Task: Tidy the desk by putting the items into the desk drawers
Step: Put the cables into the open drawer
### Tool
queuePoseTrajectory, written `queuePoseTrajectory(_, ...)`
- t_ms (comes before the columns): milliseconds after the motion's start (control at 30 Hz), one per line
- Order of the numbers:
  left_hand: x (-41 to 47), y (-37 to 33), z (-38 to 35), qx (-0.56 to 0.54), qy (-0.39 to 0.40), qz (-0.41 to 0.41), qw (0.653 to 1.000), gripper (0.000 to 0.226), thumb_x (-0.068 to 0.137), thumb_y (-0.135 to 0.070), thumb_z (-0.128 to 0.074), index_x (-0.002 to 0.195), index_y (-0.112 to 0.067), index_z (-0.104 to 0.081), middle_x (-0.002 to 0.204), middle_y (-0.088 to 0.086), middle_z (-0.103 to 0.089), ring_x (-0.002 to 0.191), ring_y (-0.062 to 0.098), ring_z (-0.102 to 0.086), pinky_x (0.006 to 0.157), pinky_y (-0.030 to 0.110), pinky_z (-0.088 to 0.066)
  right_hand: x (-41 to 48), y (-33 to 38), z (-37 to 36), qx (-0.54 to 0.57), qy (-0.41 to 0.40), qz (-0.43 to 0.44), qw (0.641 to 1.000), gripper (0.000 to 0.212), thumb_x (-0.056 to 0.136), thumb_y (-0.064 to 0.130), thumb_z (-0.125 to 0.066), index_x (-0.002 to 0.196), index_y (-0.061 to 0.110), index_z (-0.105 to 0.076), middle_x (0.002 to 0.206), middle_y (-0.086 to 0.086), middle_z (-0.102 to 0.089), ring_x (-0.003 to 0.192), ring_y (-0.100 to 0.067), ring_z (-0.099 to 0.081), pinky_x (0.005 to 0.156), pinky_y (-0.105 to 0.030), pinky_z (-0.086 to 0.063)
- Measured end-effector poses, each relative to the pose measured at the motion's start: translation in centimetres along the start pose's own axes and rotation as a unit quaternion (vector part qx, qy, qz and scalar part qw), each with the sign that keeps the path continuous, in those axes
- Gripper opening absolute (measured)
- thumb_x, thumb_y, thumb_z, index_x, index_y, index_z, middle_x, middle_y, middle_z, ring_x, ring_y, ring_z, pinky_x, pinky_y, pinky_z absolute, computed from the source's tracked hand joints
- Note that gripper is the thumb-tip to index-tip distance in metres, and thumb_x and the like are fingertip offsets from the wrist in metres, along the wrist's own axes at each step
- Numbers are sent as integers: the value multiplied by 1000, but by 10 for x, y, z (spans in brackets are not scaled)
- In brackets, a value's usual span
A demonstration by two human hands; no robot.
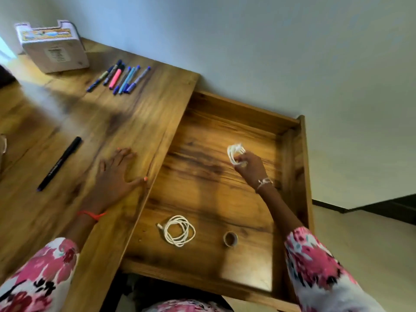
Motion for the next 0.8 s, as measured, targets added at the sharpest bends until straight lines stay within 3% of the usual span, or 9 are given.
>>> queuePoseTrajectory(67, -16, -37, -19, -12, 2, -50, 999, 77, 80, -34, -70, 143, -11, -33, 154, 6, -25, 144, 18, -11, 115, 49, 1, -33, -41, 1, -21, 11, -50, 998, 29, 77, 4, -64, 106, 0, -67, 116, -20, -62, 109, -33, -55, 89, -29, -39)
queuePoseTrajectory(167, -56, -93, -58, -9, 62, -172, 983, 79, 78, -54, -50, 143, -17, -26, 154, -1, -18, 143, 8, -2, 116, 38, 9, -78, -85, -3, -20, 12, -105, 994, 28, 78, 3, -64, 106, 0, -67, 119, -21, -60, 110, -35, -55, 91, -33, -41)
queuePoseTrajectory(233, -84, -119, -83, -1, 108, -230, 967, 75, 80, -52, -48, 143, -24, -19, 154, -4, -16, 141, 0, 6, 115, 33, 14, -101, -105, -8, -52, 23, -125, 991, 28, 82, 10, -62, 110, 6, -66, 125, -16, -59, 112, -33, -56, 92, -37, -47)
queuePoseTrajectory(367, -128, -141, -108, 8, 142, -304, 942, 66, 79, -44, -58, 137, -18, -41, 148, -6, -29, 140, 2, -6, 113, 29, 5, -124, -125, -23, -134, 65, -140, 979, 31, 89, 16, -51, 118, 15, -61, 135, -9, -50, 114, -32, -55, 90, -38, -48)
queuePoseTrajectory(567, -148, -134, -117, 99, 150, -318, 931, 60, 82, -54, -47, 129, -18, -53, 141, -2, -48, 136, 15, -35, 112, 33, -7, -135, -132, -34, -159, 104, -138, 972, 41, 90, 11, -45, 127, 27, -53, 146, -2, -36, 117, -33, -52, 94, -40, -46)
queuePoseTrajectory(700, -147, -136, -117, 98, 148, -306, 935, 60, 83, -53, -46, 131, -17, -51, 142, -1, -47, 135, 20, -35, 112, 32, -4, -131, -126, -30, -220, 98, -150, 959, 37, 88, 21, -49, 125, 22, -52, 135, -6, -45, 117, -34, -47, 98, -39, -38)
queuePoseTrajectory(800, -147, -135, -115, 99, 143, -301, 938, 59, 84, -52, -46, 131, -17, -50, 144, 0, -45, 137, 21, -32, 112, 33, -4, -119, -113, -19, -195, 89, -157, 964, 32, 84, 29, -57, 115, 19, -59, 126, -9, -51, 118, -35, -44, 100, -42, -35)
Point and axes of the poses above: each hand's wrist, its own x-axis towards the middle knuckle, its own z-axis out of the back of the hand, y = z × x, the point moved 6 cm from there along x, towards the middle knuckle
